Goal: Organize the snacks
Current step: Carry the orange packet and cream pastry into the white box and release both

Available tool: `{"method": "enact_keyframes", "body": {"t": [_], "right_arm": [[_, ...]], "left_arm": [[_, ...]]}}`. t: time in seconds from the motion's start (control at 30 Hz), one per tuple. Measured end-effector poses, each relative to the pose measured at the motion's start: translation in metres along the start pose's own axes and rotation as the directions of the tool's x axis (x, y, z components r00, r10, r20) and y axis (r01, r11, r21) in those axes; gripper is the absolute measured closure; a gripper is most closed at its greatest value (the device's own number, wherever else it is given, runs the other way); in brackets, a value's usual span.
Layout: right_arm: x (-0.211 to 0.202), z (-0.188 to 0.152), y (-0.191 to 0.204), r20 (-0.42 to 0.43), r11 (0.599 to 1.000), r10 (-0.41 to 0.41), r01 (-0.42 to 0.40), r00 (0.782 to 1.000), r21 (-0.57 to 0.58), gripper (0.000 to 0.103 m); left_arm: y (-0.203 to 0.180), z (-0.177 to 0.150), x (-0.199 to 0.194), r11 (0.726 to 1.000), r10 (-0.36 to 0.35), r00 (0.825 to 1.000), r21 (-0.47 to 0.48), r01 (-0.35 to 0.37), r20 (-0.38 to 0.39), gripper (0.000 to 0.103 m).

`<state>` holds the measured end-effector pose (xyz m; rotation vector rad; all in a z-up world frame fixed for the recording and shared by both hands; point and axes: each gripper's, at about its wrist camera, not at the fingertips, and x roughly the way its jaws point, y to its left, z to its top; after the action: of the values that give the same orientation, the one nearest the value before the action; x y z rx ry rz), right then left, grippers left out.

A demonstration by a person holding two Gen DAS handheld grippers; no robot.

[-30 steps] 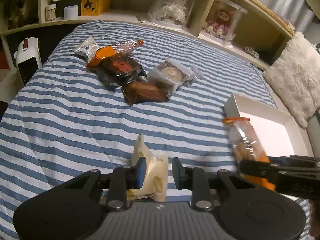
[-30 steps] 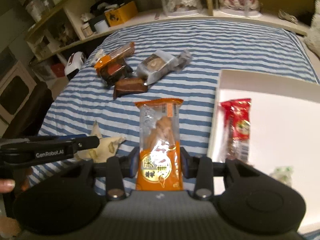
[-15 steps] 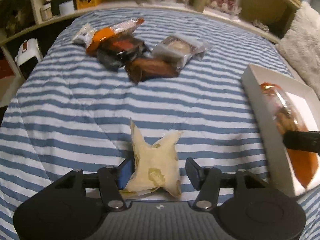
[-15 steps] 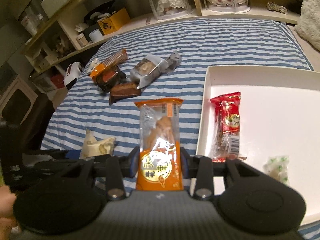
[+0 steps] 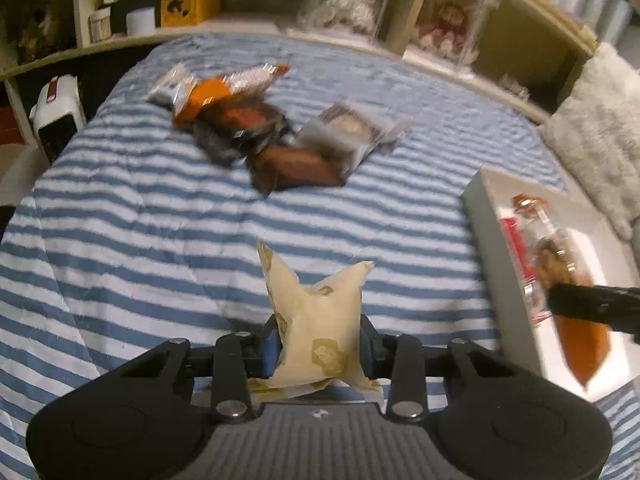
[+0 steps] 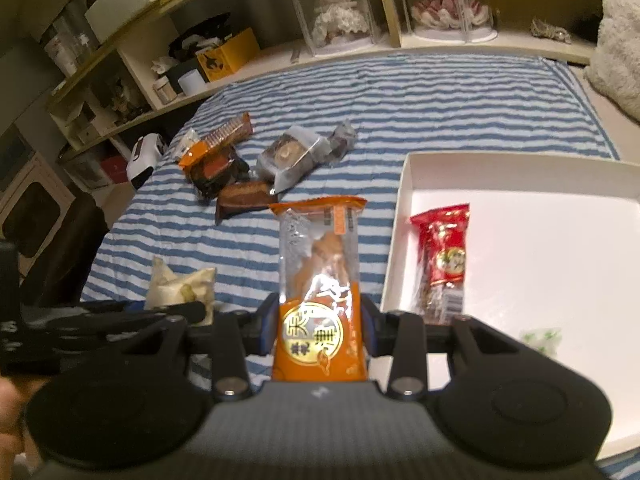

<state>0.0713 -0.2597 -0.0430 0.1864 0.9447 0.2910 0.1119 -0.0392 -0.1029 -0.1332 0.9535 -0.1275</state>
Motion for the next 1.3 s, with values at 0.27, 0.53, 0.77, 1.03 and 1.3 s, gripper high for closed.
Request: {"method": "enact_keyframes", "body": {"t": [0.27,0.53,0.77,1.03,1.3], "right_arm": [[-0.034,0.003,-0.027,0.068,0.998,-0.048,0.05,0.997,-0.023,0.057],[-0.066,-0.005,-0.098,0.085,0.987,-0.16,0.158,0.983,0.034,0.057],[-0.082,-0.02,-0.15,0.085,0.973,-0.224,0.218,0.971,0.083,0.057],[-0.086,-0.037,-0.199,0.06,0.965,-0.237,0.228,0.97,0.129,0.056],[-0.085,-0.047,-0.229,0.047,0.958,-0.265,0.258,0.963,0.124,0.056]], "left_arm": [[-0.049,0.008,-0.025,0.996,-0.077,0.996,0.044,0.074,0.052,0.063],[-0.121,0.007,-0.013,0.986,-0.152,0.988,0.079,0.149,0.036,0.063],[-0.179,0.002,0.006,0.971,-0.225,0.974,0.089,0.224,0.005,0.063],[-0.248,-0.015,0.038,0.936,-0.34,0.937,0.073,0.345,-0.075,0.063],[-0.299,-0.032,0.077,0.903,-0.421,0.891,0.008,0.429,-0.171,0.063]]}}
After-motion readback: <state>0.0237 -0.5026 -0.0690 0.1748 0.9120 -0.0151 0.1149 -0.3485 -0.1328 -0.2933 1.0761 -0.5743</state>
